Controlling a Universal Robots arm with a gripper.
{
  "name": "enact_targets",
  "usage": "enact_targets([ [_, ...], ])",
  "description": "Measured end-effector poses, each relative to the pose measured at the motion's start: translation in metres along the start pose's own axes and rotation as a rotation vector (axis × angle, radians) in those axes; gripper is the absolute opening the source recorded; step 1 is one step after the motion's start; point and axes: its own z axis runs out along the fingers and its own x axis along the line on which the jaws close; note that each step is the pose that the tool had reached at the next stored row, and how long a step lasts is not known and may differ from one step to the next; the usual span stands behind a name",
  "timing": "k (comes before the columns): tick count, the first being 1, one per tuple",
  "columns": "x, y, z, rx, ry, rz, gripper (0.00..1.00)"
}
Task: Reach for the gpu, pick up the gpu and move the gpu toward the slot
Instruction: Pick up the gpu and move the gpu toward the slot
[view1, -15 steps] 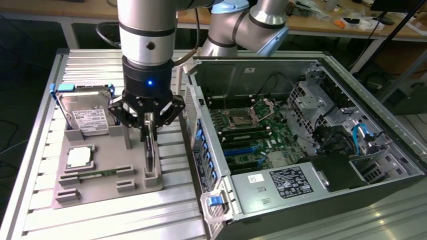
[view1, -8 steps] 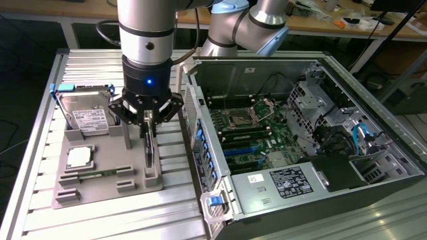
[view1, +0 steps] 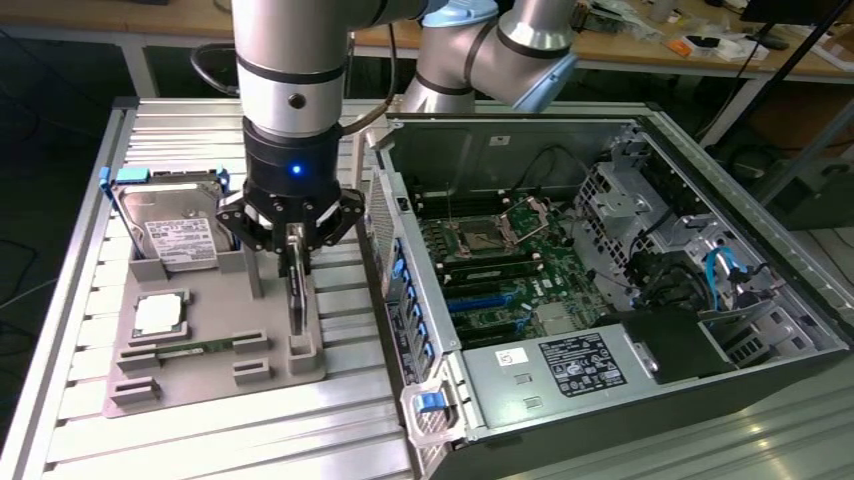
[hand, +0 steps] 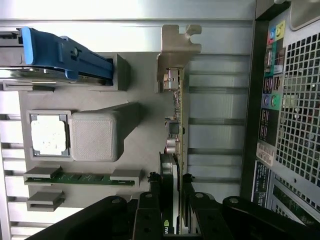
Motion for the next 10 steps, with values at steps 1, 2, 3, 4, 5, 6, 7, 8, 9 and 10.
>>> enact_targets([
  [1, 0.0004, 0.0001, 0.001, 0.0, 0.0005, 0.0, 0.27],
  [2, 0.0009, 0.0002, 0.0022, -0.0001, 0.001, 0.0, 0.27],
  [3, 0.0014, 0.0003, 0.0037, -0.0001, 0.0015, 0.0, 0.27],
  [4, 0.0018, 0.0004, 0.0046, -0.0001, 0.0017, 0.0, 0.27],
  [5, 0.0023, 0.0005, 0.0054, -0.0001, 0.0019, 0.0, 0.27],
  [6, 0.0027, 0.0006, 0.0062, 0.0, 0.002, 0.0, 0.27],
  [7, 0.0032, 0.0007, 0.007, -0.0001, 0.0021, 0.0, 0.27],
  [8, 0.0037, 0.0008, 0.0078, -0.0002, 0.0021, 0.0, 0.27],
  [9, 0.0043, 0.0008, 0.0087, -0.0002, 0.0022, 0.0, 0.27],
  [10, 0.0049, 0.0009, 0.0095, -0.0002, 0.0023, 0.0, 0.27],
])
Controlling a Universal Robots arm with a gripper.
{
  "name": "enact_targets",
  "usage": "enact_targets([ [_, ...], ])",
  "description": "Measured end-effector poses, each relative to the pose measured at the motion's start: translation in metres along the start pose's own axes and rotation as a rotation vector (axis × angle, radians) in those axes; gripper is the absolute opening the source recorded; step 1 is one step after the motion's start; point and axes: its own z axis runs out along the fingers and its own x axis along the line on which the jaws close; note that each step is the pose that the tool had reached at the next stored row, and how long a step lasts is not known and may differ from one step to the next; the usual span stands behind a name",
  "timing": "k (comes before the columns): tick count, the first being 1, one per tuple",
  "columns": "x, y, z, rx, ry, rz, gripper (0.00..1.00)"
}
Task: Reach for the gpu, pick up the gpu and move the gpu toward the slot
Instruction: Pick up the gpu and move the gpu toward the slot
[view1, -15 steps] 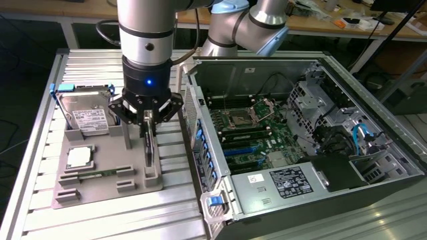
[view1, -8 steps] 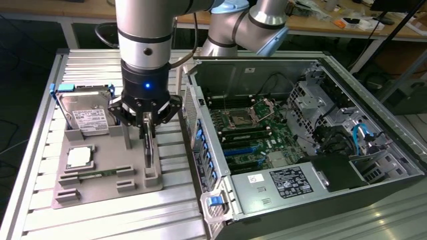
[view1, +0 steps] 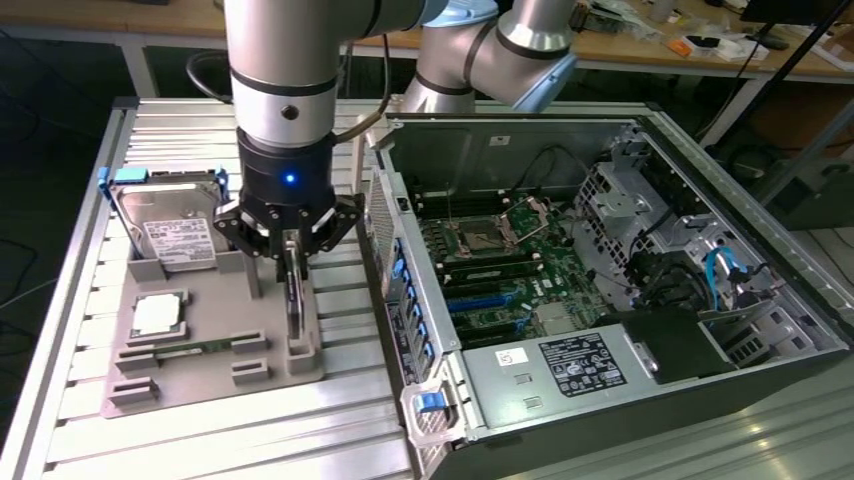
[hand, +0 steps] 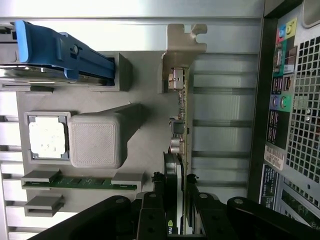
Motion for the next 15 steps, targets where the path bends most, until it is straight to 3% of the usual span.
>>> enact_targets([
  [15, 0.0019, 0.0006, 0.0063, 0.0001, 0.0015, 0.0, 0.27],
])
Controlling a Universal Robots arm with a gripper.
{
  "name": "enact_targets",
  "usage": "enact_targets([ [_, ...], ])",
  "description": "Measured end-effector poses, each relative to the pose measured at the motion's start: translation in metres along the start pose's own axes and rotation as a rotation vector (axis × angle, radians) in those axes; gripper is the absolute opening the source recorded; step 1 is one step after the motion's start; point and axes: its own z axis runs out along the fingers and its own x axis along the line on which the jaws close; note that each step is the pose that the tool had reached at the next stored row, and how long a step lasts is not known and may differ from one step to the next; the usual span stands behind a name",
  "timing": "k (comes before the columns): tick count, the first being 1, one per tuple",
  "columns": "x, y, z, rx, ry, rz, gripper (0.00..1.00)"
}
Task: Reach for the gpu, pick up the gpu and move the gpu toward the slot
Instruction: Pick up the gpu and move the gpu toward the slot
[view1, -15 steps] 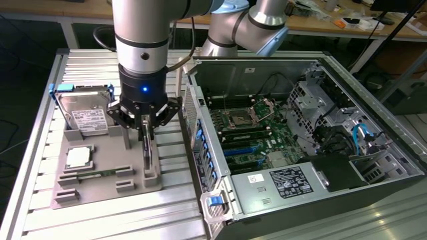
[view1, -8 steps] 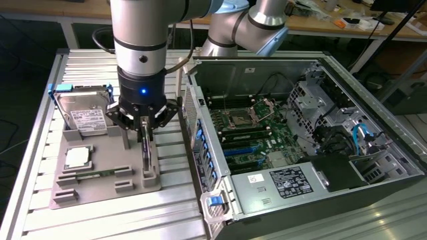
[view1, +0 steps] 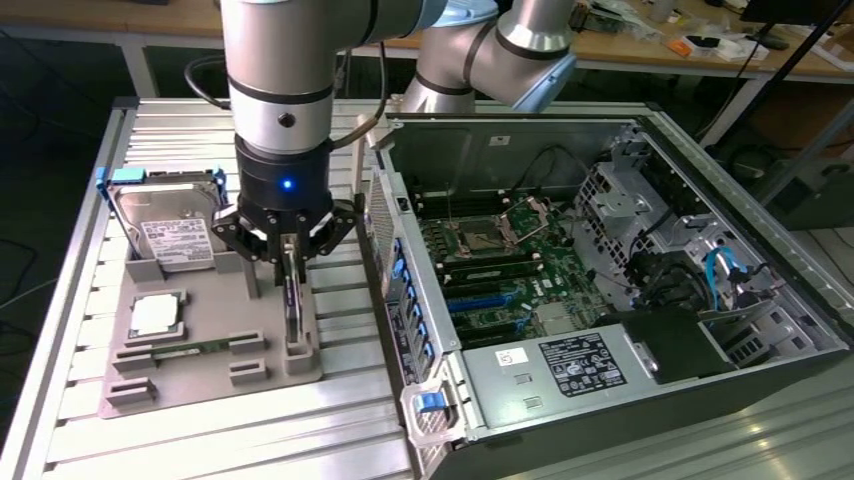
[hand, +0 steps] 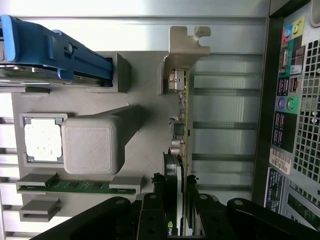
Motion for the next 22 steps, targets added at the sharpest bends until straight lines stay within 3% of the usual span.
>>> enact_targets([
  [22, -0.0004, -0.0047, 0.0089, -0.0001, -0.0001, 0.0, 0.27],
])
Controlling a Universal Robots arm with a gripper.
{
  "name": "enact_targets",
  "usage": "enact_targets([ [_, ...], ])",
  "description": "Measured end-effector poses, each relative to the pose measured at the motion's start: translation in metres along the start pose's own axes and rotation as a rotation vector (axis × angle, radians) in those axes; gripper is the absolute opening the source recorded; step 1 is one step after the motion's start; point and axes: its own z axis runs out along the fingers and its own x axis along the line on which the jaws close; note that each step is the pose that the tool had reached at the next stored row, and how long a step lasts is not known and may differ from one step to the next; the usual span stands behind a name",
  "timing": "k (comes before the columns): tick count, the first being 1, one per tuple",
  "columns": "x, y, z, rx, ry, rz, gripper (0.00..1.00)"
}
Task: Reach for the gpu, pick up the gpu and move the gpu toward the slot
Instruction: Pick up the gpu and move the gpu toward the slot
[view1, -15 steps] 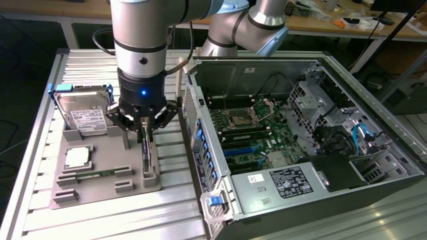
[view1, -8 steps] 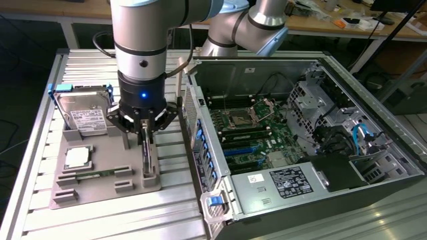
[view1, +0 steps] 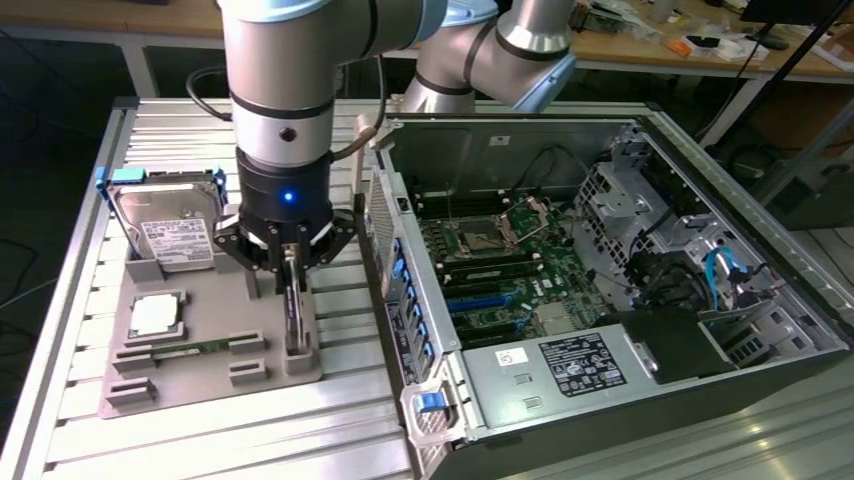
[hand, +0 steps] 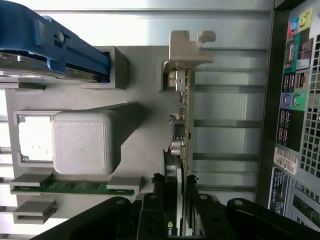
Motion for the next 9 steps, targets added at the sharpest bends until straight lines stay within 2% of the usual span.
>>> enact_targets([
  [3, 0.0001, -0.0033, 0.0002, 0.0001, 0.0002, 0.0, 0.27],
  [9, 0.0001, -0.0038, 0.0004, 0.0001, 0.0002, 0.0, 0.27],
])
